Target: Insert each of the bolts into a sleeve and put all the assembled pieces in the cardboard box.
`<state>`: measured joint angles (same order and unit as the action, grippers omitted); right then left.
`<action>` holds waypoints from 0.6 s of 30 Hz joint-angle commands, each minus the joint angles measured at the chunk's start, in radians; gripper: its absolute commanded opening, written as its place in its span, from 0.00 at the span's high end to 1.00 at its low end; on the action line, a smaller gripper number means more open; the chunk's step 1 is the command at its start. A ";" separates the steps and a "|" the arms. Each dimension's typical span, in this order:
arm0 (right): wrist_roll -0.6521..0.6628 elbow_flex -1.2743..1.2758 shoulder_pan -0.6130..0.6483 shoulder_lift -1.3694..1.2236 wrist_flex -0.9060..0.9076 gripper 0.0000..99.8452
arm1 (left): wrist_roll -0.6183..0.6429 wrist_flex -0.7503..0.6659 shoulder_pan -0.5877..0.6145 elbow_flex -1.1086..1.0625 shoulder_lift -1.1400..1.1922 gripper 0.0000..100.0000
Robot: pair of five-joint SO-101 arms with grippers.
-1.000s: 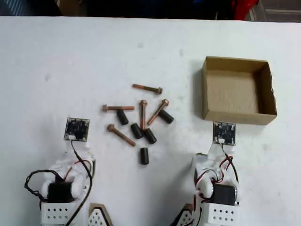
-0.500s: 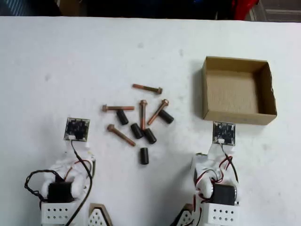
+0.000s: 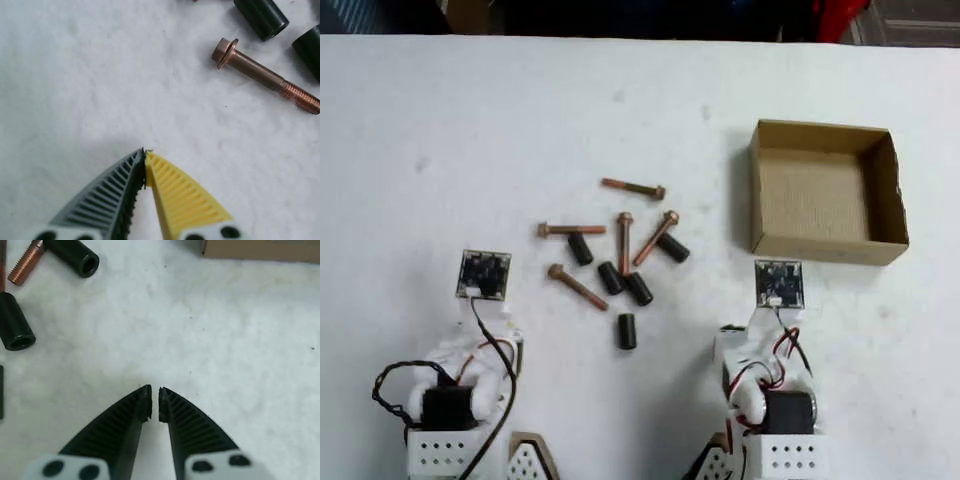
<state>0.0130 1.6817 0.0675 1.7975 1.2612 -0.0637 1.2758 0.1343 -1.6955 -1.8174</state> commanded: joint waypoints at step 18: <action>0.273 0.005 -0.013 0.007 -0.282 0.98 | 0.008 0.011 -0.005 0.003 -0.010 0.98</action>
<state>0.1082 1.6817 0.0629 1.7975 1.0510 -0.0637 1.2758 0.1343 -1.6955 -1.8174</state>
